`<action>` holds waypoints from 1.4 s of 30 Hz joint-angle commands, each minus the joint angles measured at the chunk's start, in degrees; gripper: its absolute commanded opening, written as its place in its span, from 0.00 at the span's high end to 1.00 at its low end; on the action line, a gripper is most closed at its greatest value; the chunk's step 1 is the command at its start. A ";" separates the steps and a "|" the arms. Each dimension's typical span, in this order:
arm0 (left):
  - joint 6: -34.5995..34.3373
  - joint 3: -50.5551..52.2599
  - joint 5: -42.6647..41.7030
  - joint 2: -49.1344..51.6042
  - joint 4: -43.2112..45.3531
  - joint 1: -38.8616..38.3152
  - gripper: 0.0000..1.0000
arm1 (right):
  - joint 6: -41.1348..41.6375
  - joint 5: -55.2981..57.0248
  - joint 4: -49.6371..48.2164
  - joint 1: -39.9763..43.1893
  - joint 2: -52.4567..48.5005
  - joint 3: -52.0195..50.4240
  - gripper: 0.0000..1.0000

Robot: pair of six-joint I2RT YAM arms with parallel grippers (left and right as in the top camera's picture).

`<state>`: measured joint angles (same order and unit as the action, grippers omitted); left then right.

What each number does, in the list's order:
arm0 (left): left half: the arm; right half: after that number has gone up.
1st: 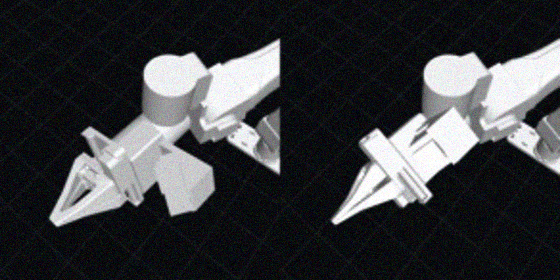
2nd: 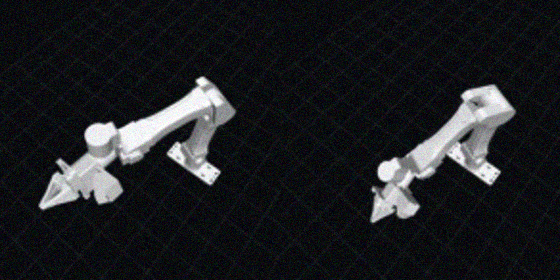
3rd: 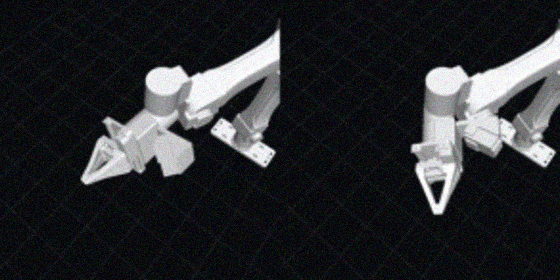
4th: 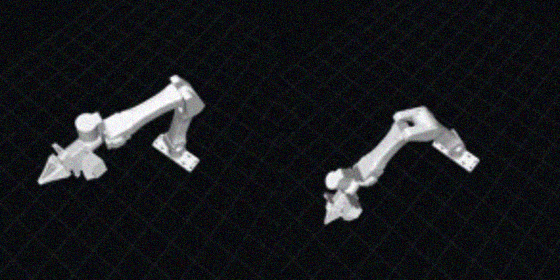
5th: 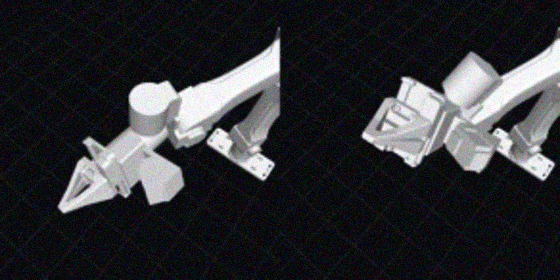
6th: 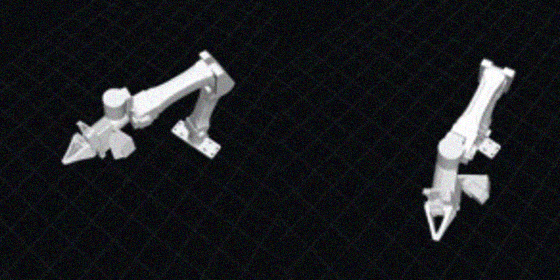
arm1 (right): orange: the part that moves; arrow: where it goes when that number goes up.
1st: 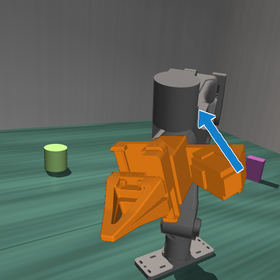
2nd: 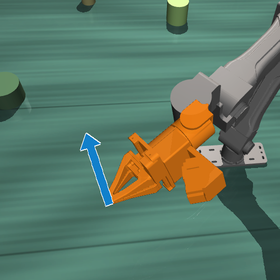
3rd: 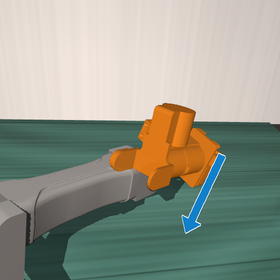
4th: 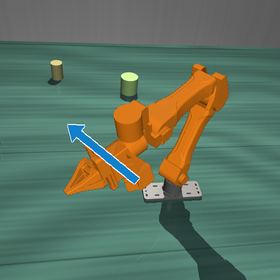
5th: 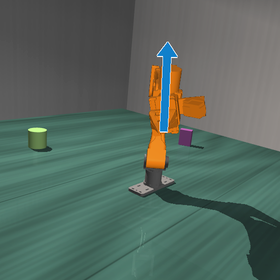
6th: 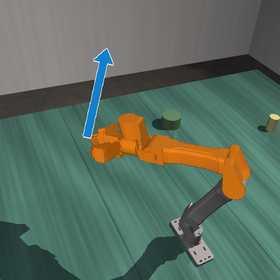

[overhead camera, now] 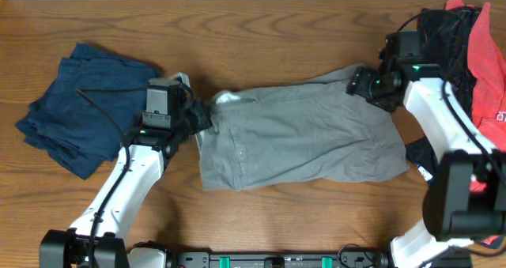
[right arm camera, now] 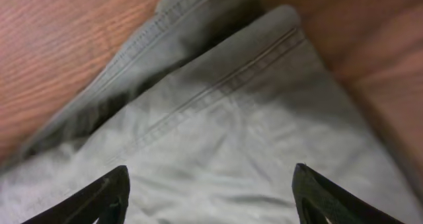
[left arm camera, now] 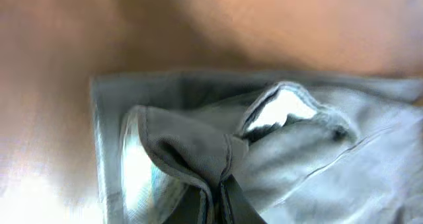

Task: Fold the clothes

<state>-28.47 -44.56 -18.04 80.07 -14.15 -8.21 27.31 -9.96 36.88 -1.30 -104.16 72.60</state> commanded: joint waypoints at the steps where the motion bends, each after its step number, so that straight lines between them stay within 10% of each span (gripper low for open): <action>1: -0.13 -0.02 -0.33 0.81 -5.57 0.42 0.94 | 5.97 -5.44 -2.73 0.15 -3.65 0.17 0.21; 23: -0.09 0.13 -0.37 0.83 -16.48 0.42 0.94 | 19.61 -6.82 -13.27 -2.93 -12.46 0.17 0.33; 25: -0.09 0.15 -0.35 0.83 -16.48 0.42 0.94 | 19.61 -6.84 -13.09 -3.08 -13.38 0.20 0.42; 29: -0.09 0.15 -0.35 0.83 -16.70 0.42 0.94 | 19.58 -7.82 -12.94 -3.08 -13.68 0.20 0.99; 42: -0.09 0.20 -0.35 0.83 -16.92 0.42 0.94 | 16.28 -3.26 -2.23 -0.31 6.14 0.28 0.99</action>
<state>-28.49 -44.45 -18.09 80.55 -30.72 -8.03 45.82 -16.36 34.92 -1.93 -105.67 72.44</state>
